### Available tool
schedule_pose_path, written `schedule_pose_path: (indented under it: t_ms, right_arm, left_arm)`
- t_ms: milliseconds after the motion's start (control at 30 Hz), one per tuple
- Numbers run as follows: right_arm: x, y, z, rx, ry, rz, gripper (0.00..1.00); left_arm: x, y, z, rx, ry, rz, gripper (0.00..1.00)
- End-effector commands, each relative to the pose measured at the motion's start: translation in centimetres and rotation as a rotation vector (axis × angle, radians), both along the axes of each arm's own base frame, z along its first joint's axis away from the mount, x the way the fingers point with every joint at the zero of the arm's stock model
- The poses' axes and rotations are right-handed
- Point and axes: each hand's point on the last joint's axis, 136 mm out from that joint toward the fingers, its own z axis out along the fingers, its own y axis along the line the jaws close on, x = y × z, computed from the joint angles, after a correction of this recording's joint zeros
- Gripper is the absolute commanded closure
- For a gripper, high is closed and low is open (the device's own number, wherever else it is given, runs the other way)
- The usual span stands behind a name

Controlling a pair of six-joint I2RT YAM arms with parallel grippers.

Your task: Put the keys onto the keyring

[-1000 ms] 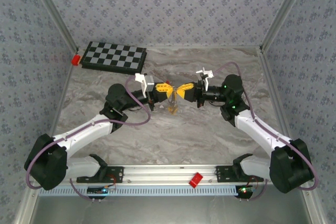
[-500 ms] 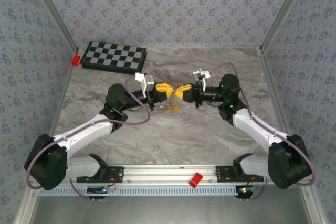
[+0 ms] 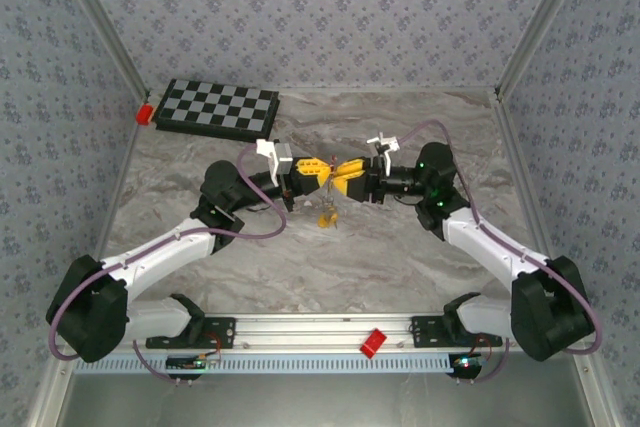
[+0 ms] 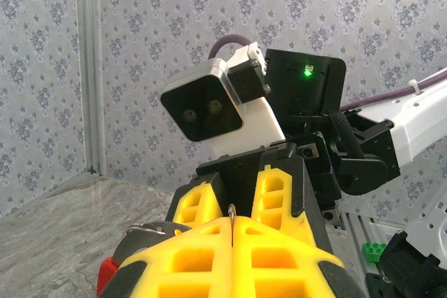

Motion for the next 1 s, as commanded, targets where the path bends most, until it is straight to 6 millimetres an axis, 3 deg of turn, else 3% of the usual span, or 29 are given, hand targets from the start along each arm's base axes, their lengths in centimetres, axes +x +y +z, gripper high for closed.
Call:
schedule_pose_path:
  t_ms: [0,300,500,967]
  right_arm:
    - [0.2,-1.3,0.9,0.015,-0.072,-0.090,0.66]
    - [0.0,-2.4,3.8,0.101,-0.194,-0.192,0.66]
    - [0.1,-1.9,5.1,0.149,-0.211,-0.181,0.65]
    - [-0.3,0.2,5.1,0.163,-0.175,-0.081,0.70]
  left_arm:
    - [-0.7,0.4,2.2,-0.058,-0.049,-0.003,1.00]
    - [-0.1,0.4,2.3,-0.112,-0.011,0.013,1.00]
    - [0.0,0.4,2.3,-0.122,-0.001,0.019,1.00]
    - [0.0,0.4,2.3,-0.126,-0.002,0.024,1.00]
